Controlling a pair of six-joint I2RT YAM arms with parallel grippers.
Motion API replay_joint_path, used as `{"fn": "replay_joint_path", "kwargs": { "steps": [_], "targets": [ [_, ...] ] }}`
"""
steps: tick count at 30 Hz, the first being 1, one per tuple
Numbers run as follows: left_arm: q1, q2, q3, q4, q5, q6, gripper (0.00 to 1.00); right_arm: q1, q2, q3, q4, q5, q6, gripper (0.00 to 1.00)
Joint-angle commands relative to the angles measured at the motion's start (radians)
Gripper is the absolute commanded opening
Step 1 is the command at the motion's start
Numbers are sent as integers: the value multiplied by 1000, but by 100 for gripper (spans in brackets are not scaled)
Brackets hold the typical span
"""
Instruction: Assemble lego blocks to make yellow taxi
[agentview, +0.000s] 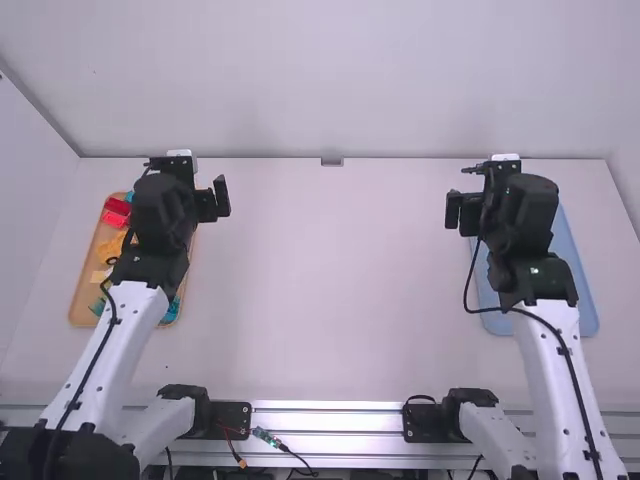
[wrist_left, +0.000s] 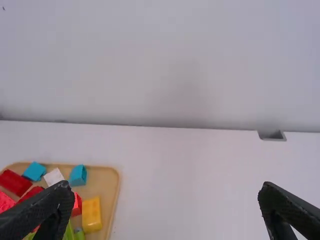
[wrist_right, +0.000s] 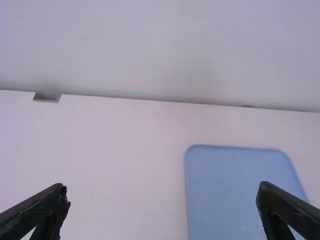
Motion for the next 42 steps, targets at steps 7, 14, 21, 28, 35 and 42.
{"fn": "replay_joint_path", "kwargs": {
  "steps": [7,14,21,28,35,42],
  "targets": [
    [8,105,104,-92,-15,-28,99,4,154,107,30,-30,27,99],
    [46,129,104,-122,-15,-68,99,14,257,106,28,-116,44,99],
    [114,169,104,-116,-14,-69,99,66,349,107,85,-104,44,99],
    [140,199,107,-132,-15,-88,99,105,432,115,128,-105,89,99],
    [272,260,205,-304,-11,-84,99,153,515,195,71,-103,45,100],
    [387,370,356,-502,-74,-84,99,151,571,198,84,-103,32,99]
  ]
}}
